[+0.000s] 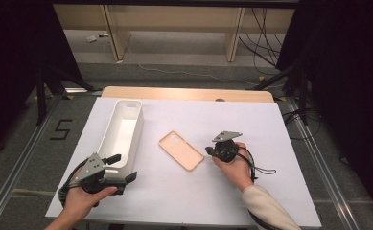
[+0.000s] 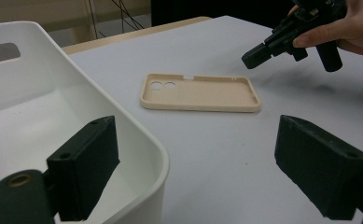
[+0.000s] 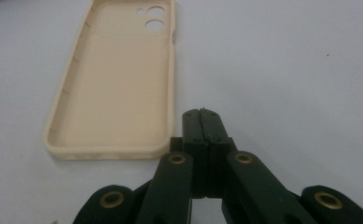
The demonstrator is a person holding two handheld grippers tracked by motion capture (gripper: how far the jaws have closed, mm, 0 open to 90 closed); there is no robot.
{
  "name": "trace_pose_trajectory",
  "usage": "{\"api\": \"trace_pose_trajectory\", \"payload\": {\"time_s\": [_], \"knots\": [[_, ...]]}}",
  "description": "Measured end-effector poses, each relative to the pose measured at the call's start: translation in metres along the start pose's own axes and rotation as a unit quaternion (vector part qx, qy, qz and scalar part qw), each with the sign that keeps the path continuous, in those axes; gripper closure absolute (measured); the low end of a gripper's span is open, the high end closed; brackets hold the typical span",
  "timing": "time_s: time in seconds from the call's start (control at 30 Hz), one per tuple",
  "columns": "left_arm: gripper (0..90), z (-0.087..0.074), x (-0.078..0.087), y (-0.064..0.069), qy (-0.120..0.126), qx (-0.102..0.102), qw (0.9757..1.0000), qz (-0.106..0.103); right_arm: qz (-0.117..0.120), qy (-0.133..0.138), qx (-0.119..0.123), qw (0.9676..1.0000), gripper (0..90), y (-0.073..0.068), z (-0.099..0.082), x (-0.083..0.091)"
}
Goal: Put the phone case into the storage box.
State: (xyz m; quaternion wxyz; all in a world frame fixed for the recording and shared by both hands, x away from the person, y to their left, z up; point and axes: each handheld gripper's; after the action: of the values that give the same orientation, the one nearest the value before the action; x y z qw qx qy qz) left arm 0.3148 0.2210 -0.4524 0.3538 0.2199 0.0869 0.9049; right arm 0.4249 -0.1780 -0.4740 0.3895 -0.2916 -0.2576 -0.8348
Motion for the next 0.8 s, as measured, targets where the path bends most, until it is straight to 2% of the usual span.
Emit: {"api": "trace_pose_trajectory", "payload": {"time_s": [0.07, 0.13, 0.17, 0.3, 0.37, 0.4, 0.53, 0.57, 0.6, 0.8], "knots": [[13.1, 0.0, 0.0, 0.0, -0.001, 0.0, 1.0, 0.0, 0.001, -0.006, 0.003, 1.0, 90.0, 0.001, 0.001, -0.003], [13.2, 0.0, 0.0, 0.0, -0.001, 0.0, 1.0, 0.0, 0.006, -0.008, -0.005, 0.9999, 90.0, 0.0, 0.002, -0.006], [13.3, 0.0, 0.0, 0.0, -0.001, -0.001, 1.0, 0.0, 0.004, -0.008, 0.004, 1.0, 90.0, 0.0, 0.002, -0.008], [13.6, -0.001, 0.0, 0.0, -0.002, -0.001, 1.0, 0.001, 0.009, -0.01, 0.002, 0.9999, 90.0, -0.002, 0.001, -0.014], [13.6, -0.001, 0.0, 0.0, -0.002, 0.0, 1.0, 0.001, 0.016, -0.019, 0.003, 0.9997, 90.0, -0.002, 0.001, -0.014], [13.7, -0.001, 0.0, 0.0, -0.002, -0.001, 1.0, 0.001, 0.01, -0.01, -0.001, 0.9999, 90.0, -0.004, 0.001, -0.015], [13.8, -0.001, 0.0, 0.0, -0.002, -0.001, 1.0, 0.001, 0.016, -0.014, -0.007, 0.9997, 90.0, -0.005, 0.001, -0.015], [13.9, -0.001, 0.0, 0.0, -0.002, -0.002, 1.0, 0.001, 0.022, -0.022, 0.0, 0.9995, 90.0, -0.004, 0.001, -0.015], [14.0, -0.001, 0.0, 0.0, -0.001, -0.002, 1.0, 0.002, 0.015, -0.016, 0.0, 0.9998, 90.0, -0.005, 0.0, -0.017], [14.1, 0.0, 0.0, -0.001, 0.0, -0.003, 1.0, 0.001, 0.025, -0.031, -0.002, 0.9992, 90.0, -0.005, 0.001, -0.015]]}}
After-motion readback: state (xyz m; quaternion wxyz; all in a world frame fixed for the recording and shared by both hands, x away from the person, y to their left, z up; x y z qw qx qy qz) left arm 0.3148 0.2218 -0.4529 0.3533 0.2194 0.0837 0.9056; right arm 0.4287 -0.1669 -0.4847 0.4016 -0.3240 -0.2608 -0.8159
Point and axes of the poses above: each handheld gripper's, and its own axes: x roughly backward along the jaws, z roughly out of its top, y roughly to its right, and after that the axes turned 15 degrees about x, right-handed
